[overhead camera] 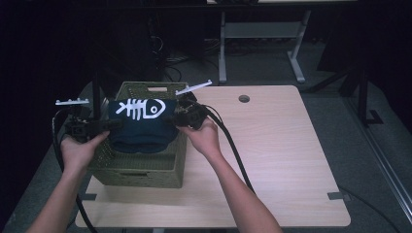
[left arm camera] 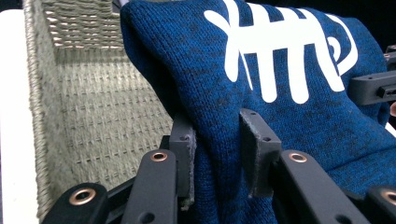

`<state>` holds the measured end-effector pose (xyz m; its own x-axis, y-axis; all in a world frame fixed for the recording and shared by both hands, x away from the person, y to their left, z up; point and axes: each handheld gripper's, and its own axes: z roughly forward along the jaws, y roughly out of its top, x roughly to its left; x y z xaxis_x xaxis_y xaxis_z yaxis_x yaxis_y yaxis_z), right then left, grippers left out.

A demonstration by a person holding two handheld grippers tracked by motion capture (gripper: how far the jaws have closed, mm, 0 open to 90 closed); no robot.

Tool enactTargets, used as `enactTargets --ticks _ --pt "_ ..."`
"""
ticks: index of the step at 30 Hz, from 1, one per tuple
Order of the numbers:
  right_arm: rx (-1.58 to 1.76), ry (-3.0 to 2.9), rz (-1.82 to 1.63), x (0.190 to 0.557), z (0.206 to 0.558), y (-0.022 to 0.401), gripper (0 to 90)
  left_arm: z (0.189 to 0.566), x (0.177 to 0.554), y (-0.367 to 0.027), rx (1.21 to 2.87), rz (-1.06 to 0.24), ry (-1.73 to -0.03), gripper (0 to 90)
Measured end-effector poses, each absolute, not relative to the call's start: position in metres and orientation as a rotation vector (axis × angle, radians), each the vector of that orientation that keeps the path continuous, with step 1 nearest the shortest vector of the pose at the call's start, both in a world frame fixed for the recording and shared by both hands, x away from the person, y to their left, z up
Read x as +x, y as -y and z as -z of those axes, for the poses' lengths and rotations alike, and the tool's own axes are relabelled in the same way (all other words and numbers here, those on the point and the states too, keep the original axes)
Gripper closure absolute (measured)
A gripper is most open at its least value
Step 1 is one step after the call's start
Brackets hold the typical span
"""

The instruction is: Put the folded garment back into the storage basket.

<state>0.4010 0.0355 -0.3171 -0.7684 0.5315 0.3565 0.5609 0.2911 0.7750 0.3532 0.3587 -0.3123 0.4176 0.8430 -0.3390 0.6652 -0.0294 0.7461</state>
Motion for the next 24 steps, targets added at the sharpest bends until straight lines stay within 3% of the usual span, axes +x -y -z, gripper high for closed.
enactTargets --ticks 24 --pt "-1.098 2.507 1.469 0.404 0.344 -0.051 71.1 0.333 0.36 -0.367 1.782 -0.244 -1.376 66.7"
